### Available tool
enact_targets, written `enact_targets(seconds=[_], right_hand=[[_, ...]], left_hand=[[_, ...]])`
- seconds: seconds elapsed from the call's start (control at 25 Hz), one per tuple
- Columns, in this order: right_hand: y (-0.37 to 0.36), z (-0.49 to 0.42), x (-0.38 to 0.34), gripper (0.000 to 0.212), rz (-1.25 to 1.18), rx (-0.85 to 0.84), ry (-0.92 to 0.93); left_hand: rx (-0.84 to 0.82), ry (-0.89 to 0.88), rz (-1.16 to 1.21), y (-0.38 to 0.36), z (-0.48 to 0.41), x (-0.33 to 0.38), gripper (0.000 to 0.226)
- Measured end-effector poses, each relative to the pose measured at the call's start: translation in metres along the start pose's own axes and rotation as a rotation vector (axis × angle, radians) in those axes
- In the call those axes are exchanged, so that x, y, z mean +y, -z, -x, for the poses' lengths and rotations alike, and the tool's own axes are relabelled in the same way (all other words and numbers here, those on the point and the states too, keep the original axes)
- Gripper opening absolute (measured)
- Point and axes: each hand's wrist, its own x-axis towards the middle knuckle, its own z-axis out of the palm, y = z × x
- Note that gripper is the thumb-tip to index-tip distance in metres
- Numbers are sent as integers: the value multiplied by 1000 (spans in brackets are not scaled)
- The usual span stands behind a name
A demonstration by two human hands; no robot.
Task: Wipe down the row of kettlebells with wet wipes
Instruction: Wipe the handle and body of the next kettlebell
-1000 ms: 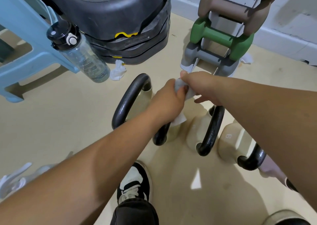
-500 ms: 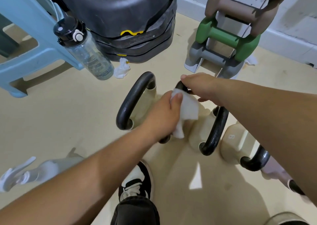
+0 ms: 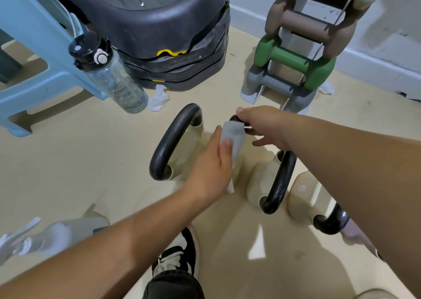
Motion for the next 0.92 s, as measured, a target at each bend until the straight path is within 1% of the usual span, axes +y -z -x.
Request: enact_targets(seconds=[0.04, 0.12, 0.2, 0.24, 0.32, 0.36, 0.4, 0.44, 0.52, 0.6, 0.64, 0.68, 0.76, 0.84, 0.92], right_hand=[[2, 0, 1, 39, -51, 4, -11], [8, 1, 3, 44, -131, 28, -27], [13, 1, 4, 44, -120, 78, -20], [13, 0, 4, 43, -107, 104, -13], [10, -3, 2, 46, -93, 161, -2], [8, -6, 1, 48, -84, 192, -6], [5, -6, -2, 50, -75, 222, -12], [3, -7, -4, 51, -64, 243, -16], [1, -8, -6, 50, -7, 236, -13], [0, -6, -8, 46, 57, 175, -3], [-1, -5, -8, 43, 71, 138, 5], [-2, -4, -8, 41, 83, 103, 16], [-4, -1, -8, 38, 114, 61, 47], [-4, 1, -6, 41, 151, 48, 78], [-2, 0, -1, 44, 147, 38, 92]], left_hand=[[-52, 35, -44, 2, -16, 12, 54], [-146, 101, -120, 6, -53, 39, 48], [-250, 198, -257, 8, -86, 64, 39], [-311, 224, -364, 8, -98, 74, 34], [-412, 218, -570, 7, -113, 85, 34], [-429, 206, -645, 5, -116, 85, 34], [-419, 174, -686, 4, -114, 84, 34], [-364, 141, -669, 2, -109, 79, 30], [-223, 64, -517, 3, -87, 62, 5], [-84, -89, -382, 0, -48, 38, 48], [-31, -166, -334, -2, -25, 21, 66], [17, -237, -285, -4, -2, 5, 78], [67, -313, -192, -10, 38, -30, 85], [69, -386, -228, -13, 62, -54, 83], [102, -445, -245, -13, 59, -57, 79]])
